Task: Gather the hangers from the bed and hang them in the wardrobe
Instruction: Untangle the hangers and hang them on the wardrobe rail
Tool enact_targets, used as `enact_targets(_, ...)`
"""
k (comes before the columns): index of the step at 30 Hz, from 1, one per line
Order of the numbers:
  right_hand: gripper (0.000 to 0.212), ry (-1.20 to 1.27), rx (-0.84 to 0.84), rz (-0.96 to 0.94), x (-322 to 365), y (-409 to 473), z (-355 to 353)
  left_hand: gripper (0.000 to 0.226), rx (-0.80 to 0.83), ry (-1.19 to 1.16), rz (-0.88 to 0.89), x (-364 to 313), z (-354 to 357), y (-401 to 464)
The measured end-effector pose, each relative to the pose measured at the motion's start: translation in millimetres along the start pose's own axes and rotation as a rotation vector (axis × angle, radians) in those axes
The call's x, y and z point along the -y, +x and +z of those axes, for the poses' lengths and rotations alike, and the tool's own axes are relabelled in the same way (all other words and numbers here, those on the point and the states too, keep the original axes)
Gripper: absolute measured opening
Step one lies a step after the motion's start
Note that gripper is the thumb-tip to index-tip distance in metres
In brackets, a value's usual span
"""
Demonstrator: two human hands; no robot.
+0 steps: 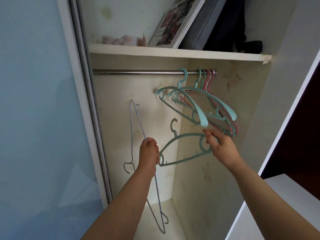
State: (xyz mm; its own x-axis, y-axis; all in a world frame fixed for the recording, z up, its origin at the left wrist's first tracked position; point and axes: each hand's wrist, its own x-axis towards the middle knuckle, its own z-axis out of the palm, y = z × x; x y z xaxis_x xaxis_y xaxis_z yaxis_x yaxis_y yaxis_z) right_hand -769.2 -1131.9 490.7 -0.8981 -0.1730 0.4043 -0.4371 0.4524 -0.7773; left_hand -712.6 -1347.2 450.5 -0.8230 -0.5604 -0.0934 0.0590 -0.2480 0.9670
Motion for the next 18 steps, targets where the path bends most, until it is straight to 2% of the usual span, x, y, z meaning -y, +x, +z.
enact_targets(6,0.019,0.12,-0.046,-0.173,25.8,-9.1,-7.0,0.041,-0.011,-0.067,-0.023,-18.7,1.4,1.7)
enact_targets(9,0.015,0.123,-0.097,-0.244,40.4,-3.5,-12.7,0.038,-0.083,-0.045,0.017,-26.9,2.7,2.3)
enact_targets(11,0.014,0.242,-0.173,-0.209,46.6,1.9,-23.2,0.039,-0.19,-0.029,0.01,-28.3,-1.9,9.1)
enact_targets(14,0.022,0.46,-0.272,-0.116,43.1,9.8,-45.9,0.047,-0.318,0.006,-0.012,-20.9,-14.1,20.8)
enact_targets(18,0.025,0.679,-0.26,0.011,29.7,14.2,-63.4,0.062,-0.282,-0.033,-0.033,-13.8,-19.7,22.1)
